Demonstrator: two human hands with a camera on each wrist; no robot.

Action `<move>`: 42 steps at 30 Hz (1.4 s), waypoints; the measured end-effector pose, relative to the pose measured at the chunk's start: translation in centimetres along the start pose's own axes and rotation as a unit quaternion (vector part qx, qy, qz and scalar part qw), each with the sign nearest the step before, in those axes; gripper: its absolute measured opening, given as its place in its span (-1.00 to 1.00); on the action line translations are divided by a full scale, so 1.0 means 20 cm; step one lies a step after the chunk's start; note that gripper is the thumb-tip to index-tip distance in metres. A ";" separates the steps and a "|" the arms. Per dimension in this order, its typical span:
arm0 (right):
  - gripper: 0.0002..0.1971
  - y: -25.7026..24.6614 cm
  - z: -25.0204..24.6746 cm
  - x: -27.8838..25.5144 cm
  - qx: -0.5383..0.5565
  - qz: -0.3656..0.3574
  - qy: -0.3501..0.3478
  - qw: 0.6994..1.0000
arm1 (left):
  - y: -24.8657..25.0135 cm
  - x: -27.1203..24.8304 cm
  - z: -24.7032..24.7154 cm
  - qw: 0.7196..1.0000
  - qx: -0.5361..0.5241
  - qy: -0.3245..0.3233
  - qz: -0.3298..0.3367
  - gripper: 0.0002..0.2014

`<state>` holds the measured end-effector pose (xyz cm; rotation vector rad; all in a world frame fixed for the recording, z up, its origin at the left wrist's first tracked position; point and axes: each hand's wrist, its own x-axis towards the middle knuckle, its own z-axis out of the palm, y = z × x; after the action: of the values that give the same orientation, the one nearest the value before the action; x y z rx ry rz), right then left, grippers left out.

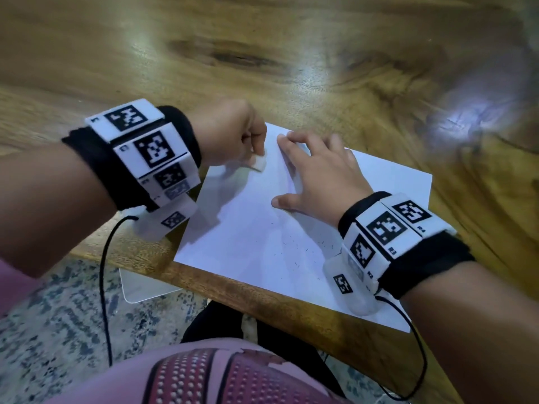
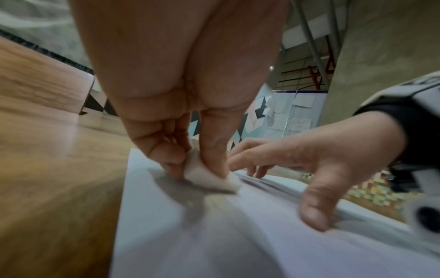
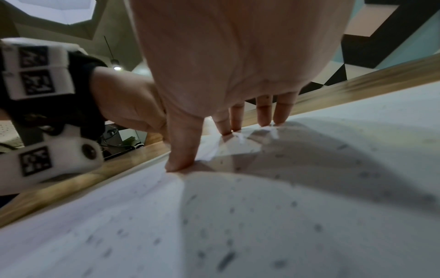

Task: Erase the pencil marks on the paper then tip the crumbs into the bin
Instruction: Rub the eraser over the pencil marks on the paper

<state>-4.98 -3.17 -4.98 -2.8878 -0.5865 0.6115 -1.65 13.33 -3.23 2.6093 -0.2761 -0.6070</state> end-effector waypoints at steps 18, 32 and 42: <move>-0.08 0.00 0.00 0.00 0.010 -0.002 0.000 1.000 | 0.08 0.10 -0.04 0.995 -0.007 0.094 -0.021 -0.83; -0.06 0.00 0.00 -0.01 0.013 0.001 0.002 1.000 | 0.01 0.01 0.01 0.996 -0.037 0.075 -0.029 -0.91; -0.16 0.00 0.00 0.00 -0.004 -0.004 -0.018 1.000 | -0.03 -0.03 0.01 0.997 -0.050 0.064 -0.016 -0.91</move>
<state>-4.99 -3.10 -4.91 -2.8858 -0.6073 0.6620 -2.30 13.95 -3.40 2.5475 -0.1591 -0.4507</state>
